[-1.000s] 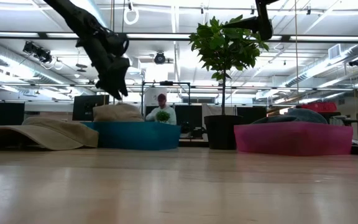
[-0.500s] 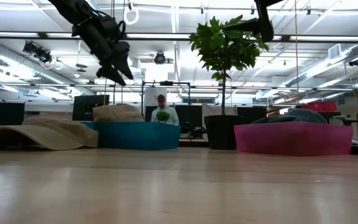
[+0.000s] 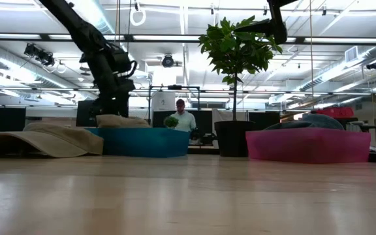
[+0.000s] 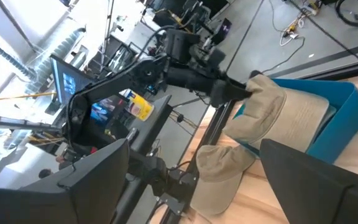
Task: Pick & Place hat
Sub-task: Put the bottom brown cap into the blue bin, then put the brown cap into the blue bin
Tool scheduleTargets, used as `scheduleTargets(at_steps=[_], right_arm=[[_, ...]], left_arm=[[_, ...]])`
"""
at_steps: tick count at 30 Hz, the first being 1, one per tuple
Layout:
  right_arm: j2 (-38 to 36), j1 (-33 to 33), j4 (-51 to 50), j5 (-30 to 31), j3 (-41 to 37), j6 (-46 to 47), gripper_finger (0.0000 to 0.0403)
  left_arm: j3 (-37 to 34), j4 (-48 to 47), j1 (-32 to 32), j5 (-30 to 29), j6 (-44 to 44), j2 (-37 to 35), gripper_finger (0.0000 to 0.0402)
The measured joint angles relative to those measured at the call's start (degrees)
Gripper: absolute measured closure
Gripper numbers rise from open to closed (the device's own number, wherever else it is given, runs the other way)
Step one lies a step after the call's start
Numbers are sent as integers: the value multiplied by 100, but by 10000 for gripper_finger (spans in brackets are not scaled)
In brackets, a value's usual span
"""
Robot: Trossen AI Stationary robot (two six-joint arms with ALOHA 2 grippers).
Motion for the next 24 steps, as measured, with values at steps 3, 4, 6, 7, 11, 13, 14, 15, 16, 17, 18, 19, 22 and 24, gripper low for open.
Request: scheduleTargets(at_steps=[3,4,6,7,11,13,14,15,16,17,18,19,22,24], right_arm=[[0,0,3,-69,0,7,37],[0,0,5,-89,0,15,37],[0,1,4,-96,1,16,37],[0,0,7,-110,0,17,37],[0,0,9,-124,0,20,37],[0,1,7,-125,0,20,37],[0,1,8,-126,0,21,37],[0,0,10,-125,0,21,37],[0,2,8,-125,0,20,37],[0,0,7,-124,0,20,37],[0,0,9,-124,0,20,37],[0,2,9,-125,0,20,37],[0,0,9,-132,0,9,37],[0,1,7,-134,0,6,37]], left_arm=[[-92,96,1,-11,-44,29,185],[-99,106,-1,-9,-70,22,188],[-110,106,-3,-9,-85,-7,194],[-112,109,-6,-5,-82,-54,196],[-110,201,-1,16,3,-294,200],[-110,206,-1,15,185,-459,198],[-109,210,-1,18,212,-538,196],[-108,210,-1,18,217,-608,194],[-108,202,-1,18,219,-675,192],[-108,200,-1,29,230,-748,190],[-108,201,-1,79,247,-817,189],[-108,198,-1,133,295,-885,188],[-101,-45,-1,230,376,-1067,190],[-53,-390,-1,234,395,-1179,190]])
